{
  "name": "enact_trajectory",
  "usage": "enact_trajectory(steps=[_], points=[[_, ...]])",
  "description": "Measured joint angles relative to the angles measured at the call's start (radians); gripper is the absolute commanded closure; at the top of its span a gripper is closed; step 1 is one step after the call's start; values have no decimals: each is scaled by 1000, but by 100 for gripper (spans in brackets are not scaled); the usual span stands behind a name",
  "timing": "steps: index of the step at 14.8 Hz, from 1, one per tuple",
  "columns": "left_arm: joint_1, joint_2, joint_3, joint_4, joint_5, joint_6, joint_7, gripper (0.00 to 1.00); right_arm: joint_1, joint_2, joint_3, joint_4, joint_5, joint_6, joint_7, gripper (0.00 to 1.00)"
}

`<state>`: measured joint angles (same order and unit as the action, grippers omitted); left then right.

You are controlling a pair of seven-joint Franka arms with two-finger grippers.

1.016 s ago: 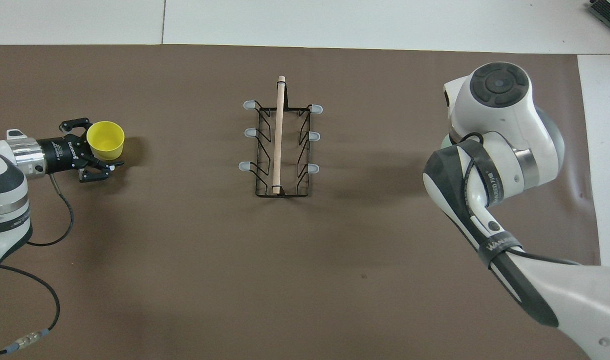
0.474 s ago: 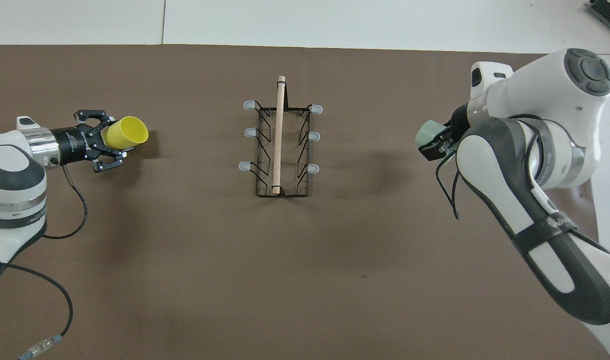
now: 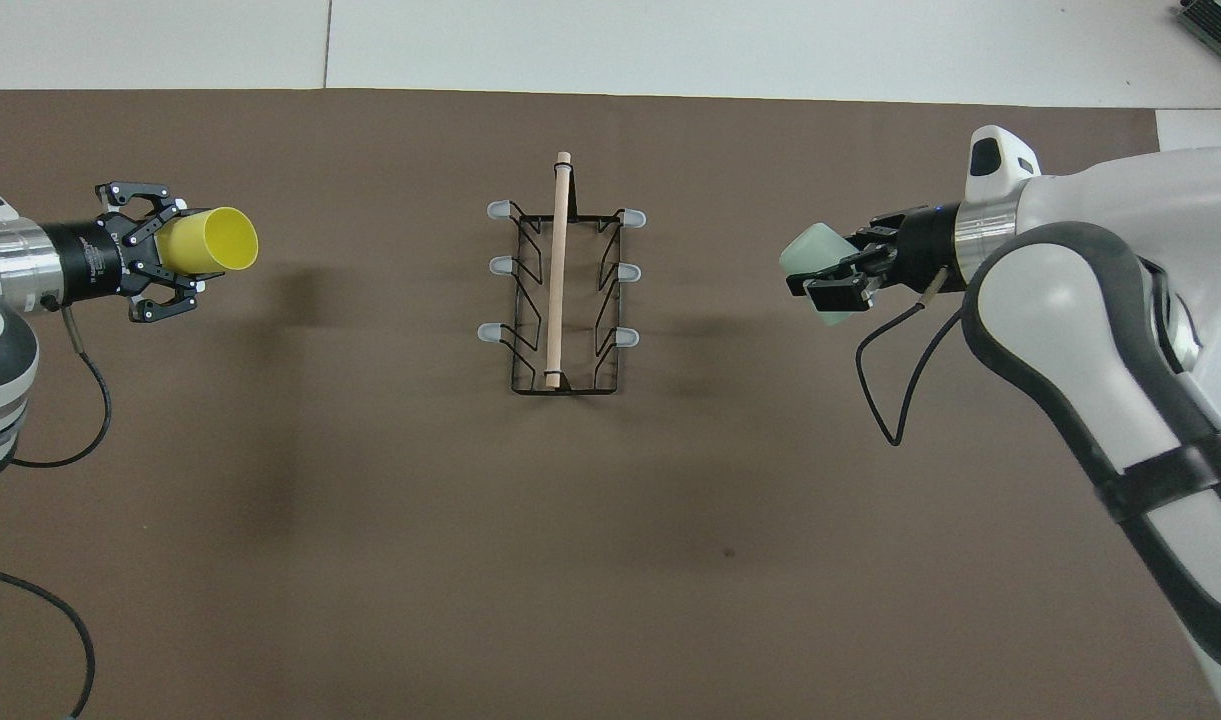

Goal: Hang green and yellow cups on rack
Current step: 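Lift both cups and turn them sideways toward the rack, then move both held cups onto the rack pegs from either side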

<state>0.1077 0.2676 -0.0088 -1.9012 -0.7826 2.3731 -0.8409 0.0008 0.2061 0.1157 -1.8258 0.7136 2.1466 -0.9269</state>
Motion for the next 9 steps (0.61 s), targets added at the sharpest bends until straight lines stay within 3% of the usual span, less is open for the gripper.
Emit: enact_trajectory(steps=[5, 9], points=[[-87, -33, -6, 34, 278, -2, -3, 100, -48, -89, -2, -159, 455, 2, -347, 100], [-185, -71, -9, 40, 580, -1, -65, 100, -47, -152, -1, -279, 768, 13, -539, 100]])
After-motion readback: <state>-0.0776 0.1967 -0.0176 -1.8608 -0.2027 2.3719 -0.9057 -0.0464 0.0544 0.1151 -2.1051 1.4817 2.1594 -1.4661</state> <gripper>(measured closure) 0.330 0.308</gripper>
